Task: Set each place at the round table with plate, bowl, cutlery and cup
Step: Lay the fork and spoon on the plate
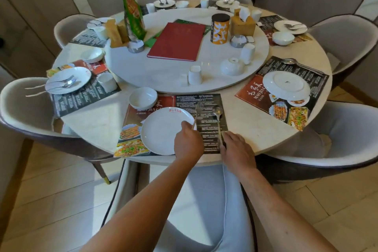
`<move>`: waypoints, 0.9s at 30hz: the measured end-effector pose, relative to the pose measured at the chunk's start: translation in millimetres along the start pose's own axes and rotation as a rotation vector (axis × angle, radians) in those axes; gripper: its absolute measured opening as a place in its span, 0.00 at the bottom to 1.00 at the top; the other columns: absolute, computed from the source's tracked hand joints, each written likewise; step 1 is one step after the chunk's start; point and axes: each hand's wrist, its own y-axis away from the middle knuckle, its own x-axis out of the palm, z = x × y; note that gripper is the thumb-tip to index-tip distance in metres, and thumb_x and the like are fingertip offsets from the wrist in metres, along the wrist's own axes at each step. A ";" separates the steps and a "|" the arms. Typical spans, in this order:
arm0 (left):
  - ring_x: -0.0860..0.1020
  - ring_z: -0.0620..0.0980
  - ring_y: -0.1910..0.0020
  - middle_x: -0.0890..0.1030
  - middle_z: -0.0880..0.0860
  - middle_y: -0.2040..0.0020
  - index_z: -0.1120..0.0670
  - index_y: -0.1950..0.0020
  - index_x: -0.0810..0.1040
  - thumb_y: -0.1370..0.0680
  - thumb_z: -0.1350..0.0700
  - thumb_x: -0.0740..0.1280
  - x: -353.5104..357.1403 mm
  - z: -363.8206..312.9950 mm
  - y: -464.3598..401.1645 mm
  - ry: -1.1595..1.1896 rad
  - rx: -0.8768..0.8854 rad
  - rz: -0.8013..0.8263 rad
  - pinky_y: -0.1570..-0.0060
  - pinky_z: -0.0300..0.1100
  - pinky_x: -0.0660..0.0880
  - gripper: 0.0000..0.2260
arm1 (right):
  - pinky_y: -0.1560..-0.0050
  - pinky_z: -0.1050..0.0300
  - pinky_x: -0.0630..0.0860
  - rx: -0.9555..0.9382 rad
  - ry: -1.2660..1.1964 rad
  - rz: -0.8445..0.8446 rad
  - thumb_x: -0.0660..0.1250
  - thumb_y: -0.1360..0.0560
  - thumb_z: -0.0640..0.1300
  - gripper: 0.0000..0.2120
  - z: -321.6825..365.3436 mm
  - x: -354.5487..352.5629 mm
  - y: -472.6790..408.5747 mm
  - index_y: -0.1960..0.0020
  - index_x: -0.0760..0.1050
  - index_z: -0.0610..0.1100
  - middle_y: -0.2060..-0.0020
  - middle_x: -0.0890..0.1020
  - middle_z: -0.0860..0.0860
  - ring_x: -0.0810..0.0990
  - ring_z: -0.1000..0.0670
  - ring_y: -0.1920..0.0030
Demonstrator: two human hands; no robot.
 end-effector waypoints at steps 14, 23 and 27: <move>0.80 0.60 0.45 0.82 0.59 0.44 0.52 0.31 0.73 0.18 0.60 0.59 -60.0 104.3 10.0 0.036 -0.121 -0.040 0.49 0.48 0.76 0.15 | 0.25 0.52 0.61 -0.093 0.123 0.117 0.58 0.19 0.44 0.25 59.5 56.9 10.5 0.22 0.61 0.45 0.22 0.62 0.51 0.60 0.47 0.24; 0.80 0.59 0.43 0.82 0.59 0.43 0.51 0.30 0.73 0.17 0.58 0.59 -57.4 111.1 7.7 -0.005 -0.101 0.003 0.46 0.50 0.77 0.16 | 0.26 0.52 0.61 -0.085 0.128 0.196 0.58 0.19 0.39 0.29 58.6 48.1 8.7 0.20 0.56 0.48 0.20 0.56 0.53 0.55 0.48 0.22; 0.79 0.59 0.44 0.82 0.58 0.43 0.51 0.31 0.73 0.17 0.56 0.58 -58.3 111.5 8.6 -0.033 -0.092 0.015 0.47 0.50 0.77 0.15 | 0.25 0.52 0.61 -0.081 0.120 0.208 0.57 0.20 0.38 0.30 57.6 48.8 7.9 0.20 0.55 0.48 0.20 0.55 0.54 0.55 0.48 0.22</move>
